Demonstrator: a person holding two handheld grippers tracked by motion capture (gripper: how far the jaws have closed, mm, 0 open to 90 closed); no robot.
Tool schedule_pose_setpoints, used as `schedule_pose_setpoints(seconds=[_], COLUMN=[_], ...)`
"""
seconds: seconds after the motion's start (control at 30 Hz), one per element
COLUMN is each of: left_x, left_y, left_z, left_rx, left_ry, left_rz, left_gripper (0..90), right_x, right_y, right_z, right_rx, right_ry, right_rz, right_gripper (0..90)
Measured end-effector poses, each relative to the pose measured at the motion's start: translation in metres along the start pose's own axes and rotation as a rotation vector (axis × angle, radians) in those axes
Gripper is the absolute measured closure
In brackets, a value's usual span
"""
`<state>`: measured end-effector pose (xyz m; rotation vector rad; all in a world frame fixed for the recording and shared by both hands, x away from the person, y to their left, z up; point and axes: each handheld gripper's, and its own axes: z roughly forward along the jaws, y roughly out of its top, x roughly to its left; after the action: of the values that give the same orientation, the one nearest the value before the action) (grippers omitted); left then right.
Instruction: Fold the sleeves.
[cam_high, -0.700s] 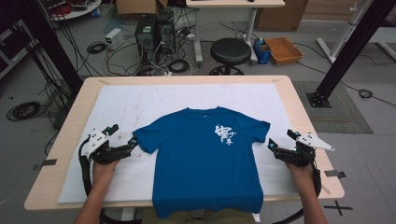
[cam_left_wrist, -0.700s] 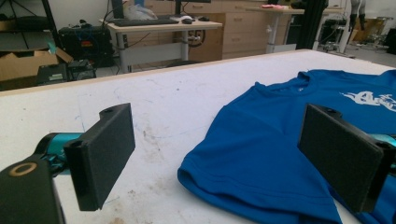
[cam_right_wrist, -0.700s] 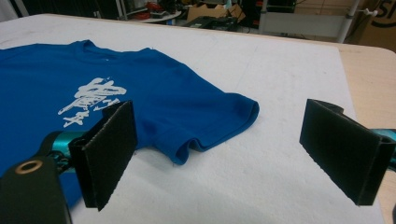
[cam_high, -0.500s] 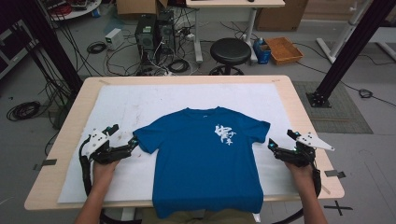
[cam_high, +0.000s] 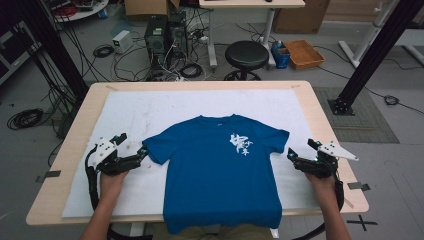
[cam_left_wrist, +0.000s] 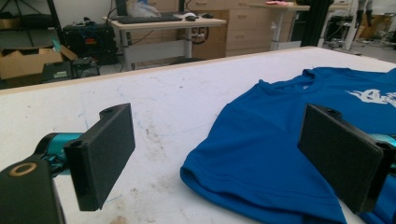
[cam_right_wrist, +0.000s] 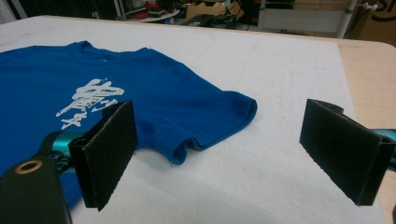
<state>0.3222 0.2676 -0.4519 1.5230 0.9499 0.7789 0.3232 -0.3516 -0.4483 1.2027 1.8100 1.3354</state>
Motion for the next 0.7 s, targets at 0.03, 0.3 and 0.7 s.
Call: schedule_pose_setpoints(seconds=[0.03, 0.3, 0.7], left_x=[0.0, -0.001, 0.0], left_y=[0.0, 0.001, 0.001], left_z=[0.001, 0.001, 0.001], left_rx=[0.008, 0.018, 0.02], left_ry=[0.007, 0.016, 0.033], left_rz=[0.001, 0.009, -0.026], left_gripper=[11.1, 11.2, 11.2], right_x=[0.0, -0.004, -0.008], right_y=[0.0, 0.002, 0.023], right_z=[0.0, 0.003, 0.037], right_rx=[0.003, 0.033, 0.233], right_ry=[0.002, -0.029, -0.112], right_rz=[0.008, 0.061, 0.208], right_gripper=[10.6, 10.7, 24.4])
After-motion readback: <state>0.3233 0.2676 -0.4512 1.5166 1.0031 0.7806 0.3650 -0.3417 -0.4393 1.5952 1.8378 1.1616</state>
